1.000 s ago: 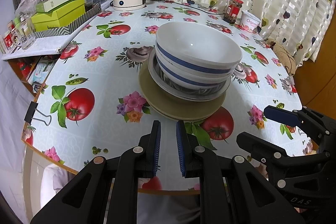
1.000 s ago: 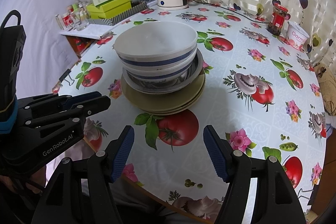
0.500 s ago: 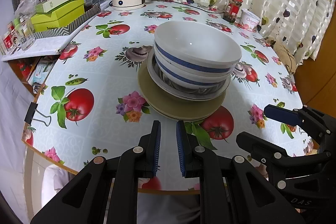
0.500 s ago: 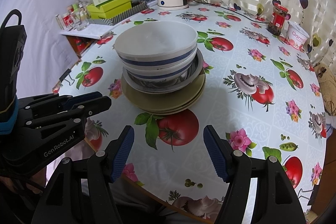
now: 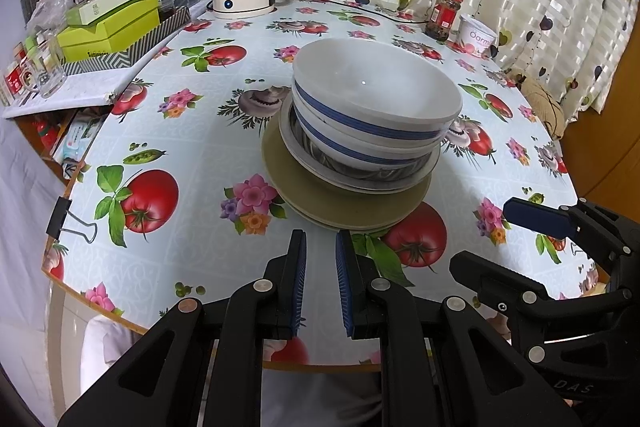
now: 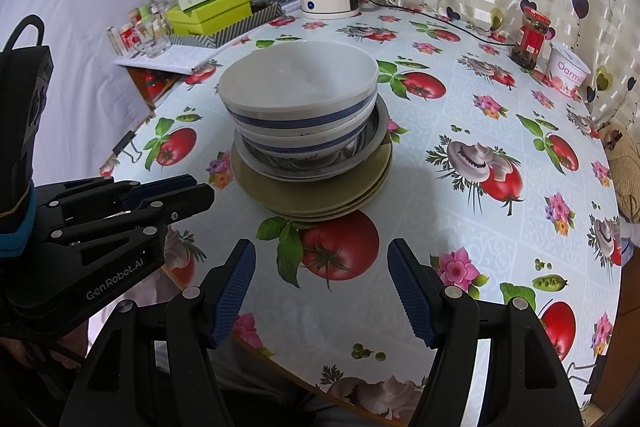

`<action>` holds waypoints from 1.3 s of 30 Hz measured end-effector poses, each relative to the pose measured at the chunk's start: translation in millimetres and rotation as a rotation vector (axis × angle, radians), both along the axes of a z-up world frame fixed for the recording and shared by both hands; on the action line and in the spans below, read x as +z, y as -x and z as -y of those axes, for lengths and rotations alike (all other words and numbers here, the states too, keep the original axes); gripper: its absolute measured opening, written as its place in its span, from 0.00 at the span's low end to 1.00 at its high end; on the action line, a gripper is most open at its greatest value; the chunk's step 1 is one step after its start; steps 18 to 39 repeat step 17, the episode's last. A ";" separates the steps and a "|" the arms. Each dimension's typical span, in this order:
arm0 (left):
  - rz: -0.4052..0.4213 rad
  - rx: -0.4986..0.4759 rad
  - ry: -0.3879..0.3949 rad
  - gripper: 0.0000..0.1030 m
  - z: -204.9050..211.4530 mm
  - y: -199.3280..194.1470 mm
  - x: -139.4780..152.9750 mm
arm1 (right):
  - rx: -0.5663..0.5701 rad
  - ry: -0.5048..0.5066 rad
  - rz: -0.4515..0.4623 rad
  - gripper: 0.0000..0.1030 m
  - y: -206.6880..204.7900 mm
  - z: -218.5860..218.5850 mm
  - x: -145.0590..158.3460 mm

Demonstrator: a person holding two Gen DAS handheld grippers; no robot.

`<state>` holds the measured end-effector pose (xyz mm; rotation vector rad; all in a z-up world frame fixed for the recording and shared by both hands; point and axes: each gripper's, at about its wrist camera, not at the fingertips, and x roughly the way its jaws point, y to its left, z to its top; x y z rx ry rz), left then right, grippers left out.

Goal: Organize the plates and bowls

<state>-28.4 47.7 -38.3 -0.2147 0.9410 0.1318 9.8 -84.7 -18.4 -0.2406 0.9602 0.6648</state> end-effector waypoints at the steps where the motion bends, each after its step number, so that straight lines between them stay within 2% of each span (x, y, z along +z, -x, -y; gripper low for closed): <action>1: -0.001 0.000 -0.001 0.15 -0.1 -1.2 -0.1 | 0.000 0.000 0.000 0.67 -0.1 -0.1 0.1; 39: -0.005 0.002 -0.012 0.15 0.3 -1.4 0.1 | 0.000 0.001 -0.002 0.67 1.1 -0.4 -0.6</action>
